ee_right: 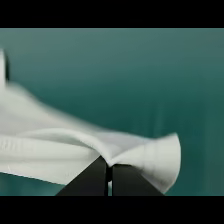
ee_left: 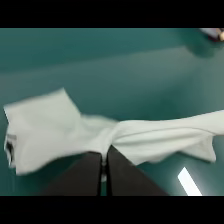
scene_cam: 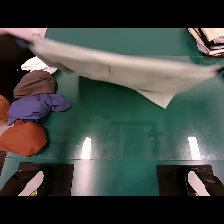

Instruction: Fold the shirts.

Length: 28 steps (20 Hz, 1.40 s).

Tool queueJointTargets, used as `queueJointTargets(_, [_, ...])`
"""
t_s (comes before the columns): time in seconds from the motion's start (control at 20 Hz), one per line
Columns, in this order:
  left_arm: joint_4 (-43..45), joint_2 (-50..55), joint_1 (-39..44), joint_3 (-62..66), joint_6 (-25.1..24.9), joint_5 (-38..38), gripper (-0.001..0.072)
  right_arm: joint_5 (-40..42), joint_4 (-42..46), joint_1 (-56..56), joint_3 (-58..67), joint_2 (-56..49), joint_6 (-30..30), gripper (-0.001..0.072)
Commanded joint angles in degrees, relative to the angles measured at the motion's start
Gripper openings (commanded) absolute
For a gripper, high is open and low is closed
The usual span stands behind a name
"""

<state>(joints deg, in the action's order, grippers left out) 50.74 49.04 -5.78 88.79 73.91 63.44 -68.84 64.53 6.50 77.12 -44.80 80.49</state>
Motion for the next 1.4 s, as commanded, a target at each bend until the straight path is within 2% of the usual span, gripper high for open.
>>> queueJointTargets(0.0, [0.2,-1.4,-0.5,22.2,1.7,1.5,0.0021,0.0,0.1,-0.2,17.5,3.6,0.0,0.0018])
queueJointTargets(0.2, [0.2,-1.4,-0.5,38.3,3.9,-0.6,0.0020,-2.6,4.8,-0.2,31.3,3.9,1.2,0.0018])
queueJointTargets(0.35, [-0.2,-1.4,-0.5,40.6,4.5,0.1,0.0020,-10.2,10.8,-0.2,39.1,1.4,4.2,0.0018])
queueJointTargets(0.45, [-0.2,-1.4,-0.5,36.1,5.7,1.8,0.0020,-16.8,12.2,-0.2,43.0,-2.1,4.9,0.0018])
queueJointTargets(0.55, [-0.5,-1.4,-0.5,26.2,6.0,3.9,0.0020,-23.0,12.0,-0.2,43.7,-6.9,5.0,0.0019])
queueJointTargets(0.75, [-0.2,2.4,0.7,5.6,5.6,6.1,0.0020,-29.1,12.0,-0.2,32.4,-15.6,5.0,0.0018])
queueJointTargets(0.9, [0.1,11.0,5.7,-5.0,2.1,5.5,0.0020,-28.2,12.0,-0.2,22.2,-23.4,5.0,0.0018])
queueJointTargets(1.1, [3.7,28.7,8.7,-6.9,0.7,-3.2,0.0021,-20.7,12.0,-0.2,12.8,-35.2,4.2,0.0019])
queueJointTargets(1.2, [4.9,36.6,8.6,-4.4,0.6,-10.5,0.0021,-14.3,12.0,-0.2,12.6,-41.5,2.9,0.0018])
queueJointTargets(1.35, [5.0,46.4,8.6,5.5,0.6,-14.5,0.0021,-9.2,11.5,-0.2,20.5,-50.8,2.9,0.0018])
